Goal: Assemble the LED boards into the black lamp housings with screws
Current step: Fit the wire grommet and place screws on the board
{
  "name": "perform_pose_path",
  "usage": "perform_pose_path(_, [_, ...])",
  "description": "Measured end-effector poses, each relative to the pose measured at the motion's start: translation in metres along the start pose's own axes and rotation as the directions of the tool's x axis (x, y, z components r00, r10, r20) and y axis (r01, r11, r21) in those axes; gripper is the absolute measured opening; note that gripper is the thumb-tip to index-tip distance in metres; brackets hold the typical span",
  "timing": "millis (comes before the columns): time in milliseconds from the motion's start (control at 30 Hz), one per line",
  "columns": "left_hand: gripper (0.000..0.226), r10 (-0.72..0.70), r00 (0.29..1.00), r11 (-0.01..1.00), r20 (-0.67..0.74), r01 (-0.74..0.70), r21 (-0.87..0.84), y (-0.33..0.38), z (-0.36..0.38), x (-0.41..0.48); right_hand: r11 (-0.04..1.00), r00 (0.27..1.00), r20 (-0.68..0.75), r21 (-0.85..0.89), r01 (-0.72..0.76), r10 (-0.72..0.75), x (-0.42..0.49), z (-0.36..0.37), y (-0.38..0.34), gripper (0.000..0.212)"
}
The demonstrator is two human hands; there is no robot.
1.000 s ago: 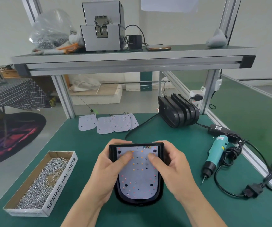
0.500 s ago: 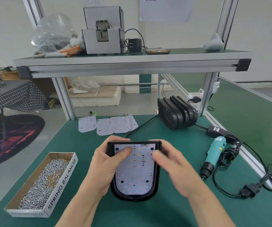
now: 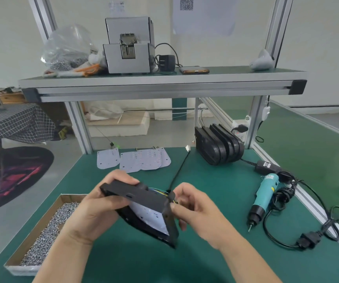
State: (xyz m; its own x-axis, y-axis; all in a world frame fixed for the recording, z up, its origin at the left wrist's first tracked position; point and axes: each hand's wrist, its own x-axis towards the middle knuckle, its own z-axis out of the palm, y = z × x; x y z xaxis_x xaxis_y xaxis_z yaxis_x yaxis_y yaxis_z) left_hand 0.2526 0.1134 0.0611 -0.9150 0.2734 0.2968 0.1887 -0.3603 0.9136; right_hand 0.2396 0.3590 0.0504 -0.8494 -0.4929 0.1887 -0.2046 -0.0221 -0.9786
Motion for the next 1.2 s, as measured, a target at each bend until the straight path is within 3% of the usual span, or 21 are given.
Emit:
perform_pose_path(167, [0.039, -0.103, 0.992, 0.994, -0.067, 0.105, 0.027, -0.016, -0.018, 0.0, 0.984, 0.998, -0.046, -0.174, 0.041, -0.049, -0.015, -0.005, -0.012, 0.021])
perform_pose_path(333, [0.026, -0.151, 0.982, 0.981, -0.11, 0.163, 0.106, -0.02, -0.002, 0.009, 0.968, 0.964, -0.266, -0.237, -0.079, 0.014, -0.005, -0.012, -0.013, 0.032])
perform_pose_path(467, [0.067, -0.049, 0.958, 0.9, -0.281, 0.164, 0.403, 0.007, 0.019, 0.02, 0.944, 0.955, -0.298, -0.317, -0.095, -0.004, -0.001, -0.02, -0.02, 0.034])
perform_pose_path(500, [0.069, 0.015, 0.957, 0.871, -0.291, 0.13, 0.474, 0.017, 0.028, 0.022, 0.93, 0.958, -0.288, -0.358, -0.09, -0.018, 0.0, -0.021, -0.022, 0.034])
perform_pose_path(567, [0.05, 0.126, 0.984, 0.677, -0.127, 0.009, 0.736, 0.035, 0.05, 0.026, 0.903, 0.965, -0.262, -0.42, -0.091, -0.025, 0.002, -0.018, -0.027, 0.032])
perform_pose_path(600, [0.045, 0.075, 0.997, 0.534, 0.013, -0.052, 0.844, 0.04, 0.062, 0.028, 0.899, 0.968, -0.251, -0.428, -0.093, -0.019, 0.004, -0.016, -0.029, 0.033])
perform_pose_path(667, [0.056, -0.139, 0.968, 0.309, 0.209, -0.159, 0.938, 0.038, 0.081, 0.035, 0.888, 0.973, -0.229, -0.45, -0.092, -0.015, 0.006, -0.013, -0.034, 0.036])
perform_pose_path(767, [0.061, -0.273, 0.94, 0.097, 0.207, -0.187, 0.978, 0.027, 0.093, 0.047, 0.855, 0.988, -0.156, -0.511, -0.089, 0.009, 0.005, -0.015, -0.043, 0.032])
perform_pose_path(867, [0.02, -0.208, 0.95, -0.081, 0.232, -0.253, 0.964, 0.02, 0.093, 0.048, 0.867, 0.993, -0.111, -0.491, -0.081, 0.03, -0.002, -0.018, -0.048, 0.023])
perform_pose_path(1000, [0.018, -0.159, 0.954, -0.096, 0.254, -0.271, 0.958, 0.013, 0.09, 0.041, 0.855, 0.971, -0.203, -0.519, 0.005, -0.129, -0.01, -0.014, -0.047, 0.027])
perform_pose_path(1100, [0.025, -0.246, 0.965, -0.192, 0.091, -0.141, 0.971, 0.012, 0.079, 0.039, 0.865, 0.947, -0.268, -0.501, 0.018, -0.175, -0.016, -0.017, -0.048, 0.029])
perform_pose_path(1200, [0.028, -0.341, 0.94, -0.061, -0.024, 0.004, 0.998, 0.016, 0.069, 0.038, 0.857, 0.935, -0.273, -0.513, 0.056, -0.225, -0.023, -0.024, -0.05, 0.028])
